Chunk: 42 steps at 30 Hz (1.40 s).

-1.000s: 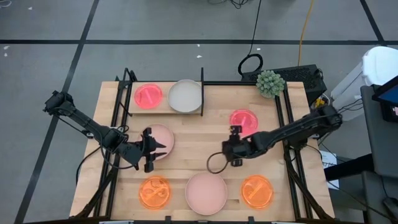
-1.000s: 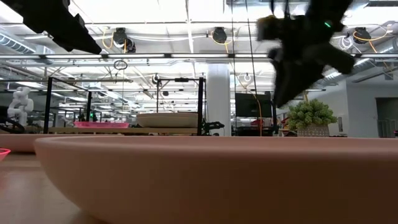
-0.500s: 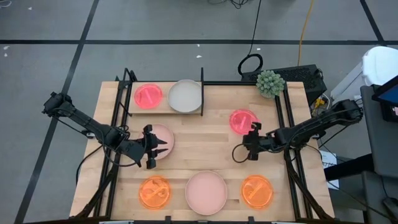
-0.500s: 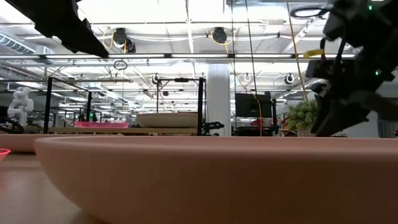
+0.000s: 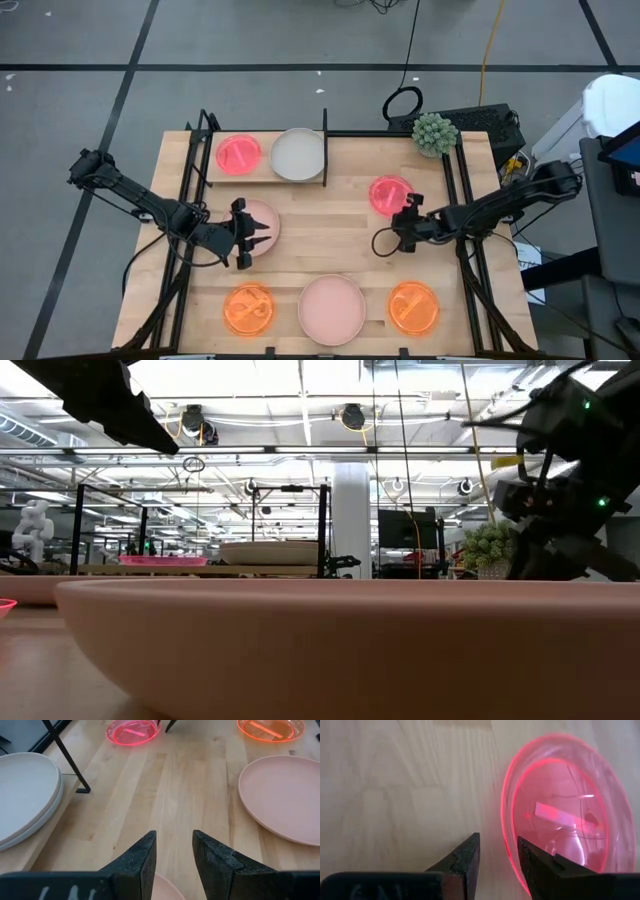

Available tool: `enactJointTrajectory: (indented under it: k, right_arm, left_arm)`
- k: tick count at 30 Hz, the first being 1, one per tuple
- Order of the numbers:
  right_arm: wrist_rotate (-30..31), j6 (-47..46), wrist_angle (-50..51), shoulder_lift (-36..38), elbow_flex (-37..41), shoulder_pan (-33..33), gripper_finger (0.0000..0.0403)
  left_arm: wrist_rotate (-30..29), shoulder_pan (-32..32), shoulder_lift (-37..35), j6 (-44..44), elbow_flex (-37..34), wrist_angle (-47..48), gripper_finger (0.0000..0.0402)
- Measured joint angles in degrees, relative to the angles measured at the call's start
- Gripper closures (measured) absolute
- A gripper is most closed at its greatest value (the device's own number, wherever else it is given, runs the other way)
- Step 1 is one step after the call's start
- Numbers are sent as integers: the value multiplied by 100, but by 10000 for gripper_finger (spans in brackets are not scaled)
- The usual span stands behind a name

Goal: Place and stack plates onto a shelf
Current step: Stack the pink transparent plate on top of the pink transparent plate on the shelf

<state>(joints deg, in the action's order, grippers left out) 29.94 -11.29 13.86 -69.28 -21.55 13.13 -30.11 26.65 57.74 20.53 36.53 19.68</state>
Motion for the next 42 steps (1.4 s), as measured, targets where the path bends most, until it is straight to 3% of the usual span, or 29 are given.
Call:
enactJointTrajectory:
  k: [4, 13, 21, 36, 42]
  right_arm:
    - [28, 3, -151, -184, 43, -45, 310]
    - [-18, 358, -295, -266, 51, -179, 398]
    - [-79, 774, -603, -270, -34, -182, 402]
    - [-441, 1879, -631, -266, -1575, 352, 403]
    - [-882, 2115, -697, -266, -2065, 644, 403]
  left_arm:
    - [11, 3, 0, 56, 0, -3, 268]
    - [20, 4, 0, 64, 0, -4, 268]
    - [22, 4, 0, 101, 0, -22, 268]
    - [-32, 18, 16, 90, 0, -73, 268]
    - [-53, 265, 435, -714, 0, -986, 268]
